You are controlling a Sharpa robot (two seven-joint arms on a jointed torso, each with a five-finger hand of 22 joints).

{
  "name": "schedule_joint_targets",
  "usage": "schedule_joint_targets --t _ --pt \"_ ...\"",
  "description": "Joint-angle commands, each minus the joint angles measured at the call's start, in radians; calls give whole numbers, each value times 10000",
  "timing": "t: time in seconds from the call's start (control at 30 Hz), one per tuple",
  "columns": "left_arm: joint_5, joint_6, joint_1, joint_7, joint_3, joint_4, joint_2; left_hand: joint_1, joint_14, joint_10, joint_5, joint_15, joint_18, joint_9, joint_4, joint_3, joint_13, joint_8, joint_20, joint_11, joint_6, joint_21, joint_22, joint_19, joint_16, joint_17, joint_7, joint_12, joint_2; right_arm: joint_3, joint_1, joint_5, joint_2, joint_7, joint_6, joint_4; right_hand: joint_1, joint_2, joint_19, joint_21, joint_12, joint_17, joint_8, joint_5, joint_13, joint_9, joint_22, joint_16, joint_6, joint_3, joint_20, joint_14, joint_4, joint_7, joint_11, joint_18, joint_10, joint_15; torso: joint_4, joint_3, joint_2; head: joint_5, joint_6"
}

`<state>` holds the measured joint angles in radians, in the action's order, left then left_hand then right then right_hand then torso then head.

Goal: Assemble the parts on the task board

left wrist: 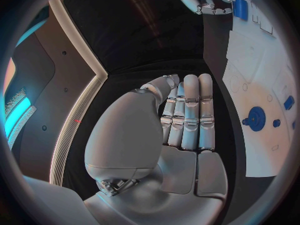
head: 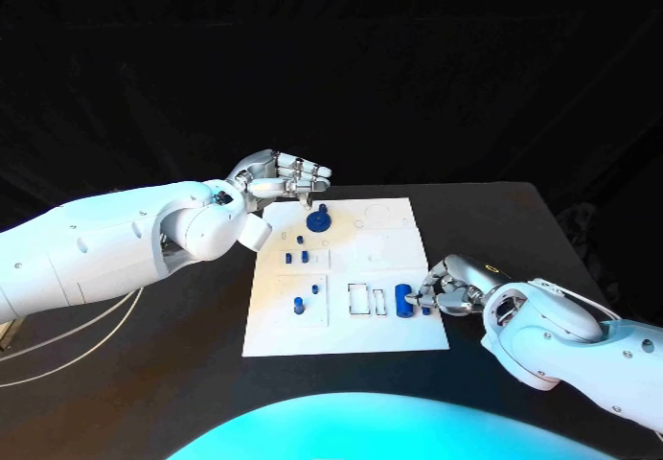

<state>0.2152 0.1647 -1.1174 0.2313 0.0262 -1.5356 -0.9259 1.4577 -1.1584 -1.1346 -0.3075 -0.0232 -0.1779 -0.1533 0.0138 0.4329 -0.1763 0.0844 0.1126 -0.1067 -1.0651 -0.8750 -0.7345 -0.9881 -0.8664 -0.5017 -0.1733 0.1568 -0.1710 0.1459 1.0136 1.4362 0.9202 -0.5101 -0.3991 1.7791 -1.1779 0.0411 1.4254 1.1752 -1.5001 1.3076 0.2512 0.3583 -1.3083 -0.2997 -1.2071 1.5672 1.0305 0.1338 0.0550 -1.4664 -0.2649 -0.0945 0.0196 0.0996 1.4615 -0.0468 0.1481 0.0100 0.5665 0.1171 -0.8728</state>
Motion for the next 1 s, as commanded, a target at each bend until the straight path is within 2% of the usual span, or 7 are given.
schedule_joint_targets --t 0.03,0.13,0.37,0.53,0.73,1.0 --pt "-71 -164 -8 74 7 -25 7 16 71 90 -13 1 -71 10 11 -41 -11 -1 -31 10 53 55 10 71 59 11 -6 56 88 -1 -77 401 -154 -283 -242 -117 -47 -48 74 40 -17 2631 45 63 -1612 -40 -67 36 -60 39 -17 -1044 -74 7 -30 -116 461 -42 5 5 -1 11 2" --pt "-71 -165 -8 73 7 -25 -2 16 71 90 -13 1 -71 10 11 -41 -11 -1 -31 10 53 55 10 71 59 11 -6 56 88 -2 -127 502 -277 -281 -276 -185 -61 -51 96 99 -30 2631 50 75 -1634 -51 -122 36 -62 48 -18 -1044 -82 9 -30 -128 474 -43 23 12 -3 50 2" --pt "-71 -164 -8 67 7 -27 -13 16 71 90 -13 1 -71 10 11 -41 -11 -1 -31 10 53 55 10 71 59 11 -6 56 88 -2 -168 590 -506 -268 -244 -310 -95 -65 103 110 -57 2631 65 99 -1679 -80 -137 36 -67 67 -20 -1044 -105 11 -33 -131 499 -44 20 10 2 57 2" --pt "-71 -172 -8 59 7 -37 -18 16 71 90 -13 1 -71 10 11 -41 -11 -1 -31 10 53 55 10 71 59 11 -6 56 88 -2 -242 607 -701 -282 96 -509 -124 -73 102 107 -68 2631 77 111 -1698 -100 -139 36 -64 78 -21 -1044 -113 14 -35 -130 509 -45 1 10 15 77 2" --pt "-97 -177 -8 57 7 -47 -45 -30 76 122 -17 -10 -68 17 36 -65 -16 1 -20 4 67 67 14 81 62 13 -7 69 119 -3 -448 619 -889 -327 472 -747 -256 -99 131 182 -58 2631 102 155 -1698 -164 -220 36 -90 107 -23 -1044 -112 14 -35 -147 501 -46 5 13 20 179 2" --pt "-110 -201 -8 35 7 -66 -76 -40 76 127 -18 -11 -68 18 43 -69 -17 1 -18 3 70 70 16 82 62 13 -8 72 125 -3 -546 691 -1097 -384 660 -1028 -388 -101 123 168 -42 2631 116 171 -1689 -218 -220 36 -128 138 -21 -1044 -88 8 -30 -144 487 -42 7 4 7 219 2"
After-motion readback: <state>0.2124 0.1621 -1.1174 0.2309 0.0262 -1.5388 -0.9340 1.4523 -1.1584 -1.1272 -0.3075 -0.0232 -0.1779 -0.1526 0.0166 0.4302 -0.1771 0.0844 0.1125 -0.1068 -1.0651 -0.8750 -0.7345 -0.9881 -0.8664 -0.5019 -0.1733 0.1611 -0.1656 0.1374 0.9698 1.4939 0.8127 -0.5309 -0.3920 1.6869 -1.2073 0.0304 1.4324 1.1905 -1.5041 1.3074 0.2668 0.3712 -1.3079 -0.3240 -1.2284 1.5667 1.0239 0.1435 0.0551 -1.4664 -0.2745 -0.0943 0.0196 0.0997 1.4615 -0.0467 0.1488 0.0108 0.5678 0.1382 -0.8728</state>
